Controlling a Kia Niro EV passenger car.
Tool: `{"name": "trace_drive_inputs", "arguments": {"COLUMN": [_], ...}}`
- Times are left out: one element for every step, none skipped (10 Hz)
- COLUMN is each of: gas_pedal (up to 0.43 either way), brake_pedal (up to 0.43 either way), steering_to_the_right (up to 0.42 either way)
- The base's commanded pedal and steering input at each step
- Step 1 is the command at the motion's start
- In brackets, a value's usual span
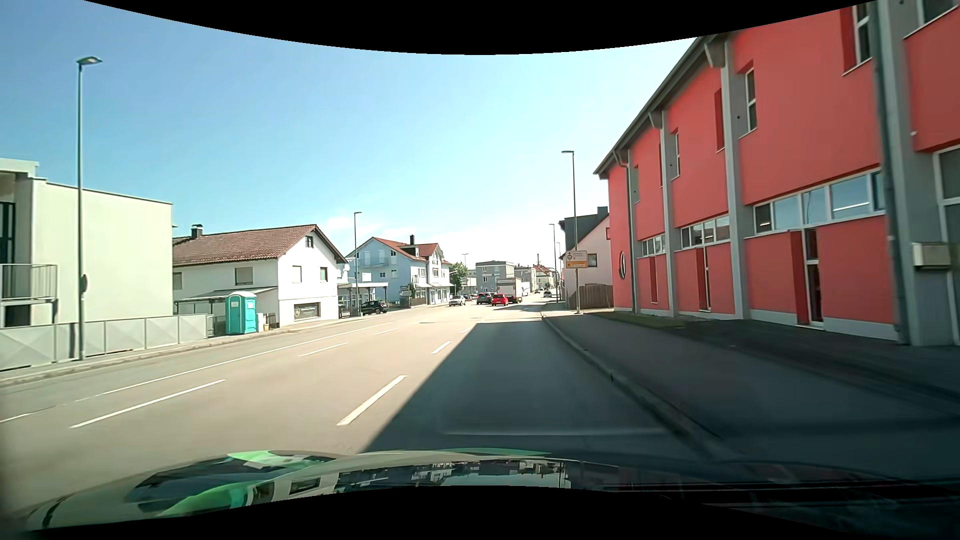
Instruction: Follow the waypoints while adhering to traffic rules and regulations
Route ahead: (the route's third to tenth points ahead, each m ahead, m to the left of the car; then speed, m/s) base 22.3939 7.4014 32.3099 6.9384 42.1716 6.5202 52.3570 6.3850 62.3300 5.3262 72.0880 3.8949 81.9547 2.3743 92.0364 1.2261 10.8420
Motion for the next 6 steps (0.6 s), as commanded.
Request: {"name": "trace_drive_inputs", "arguments": {"gas_pedal": [0.087,0.087,0.087,0.087,0.087,0.087], "brake_pedal": [0.0,0.0,0.0,0.0,0.0,0.0], "steering_to_the_right": [-0.002,-0.002,-0.004,-0.005,-0.005,-0.005]}}
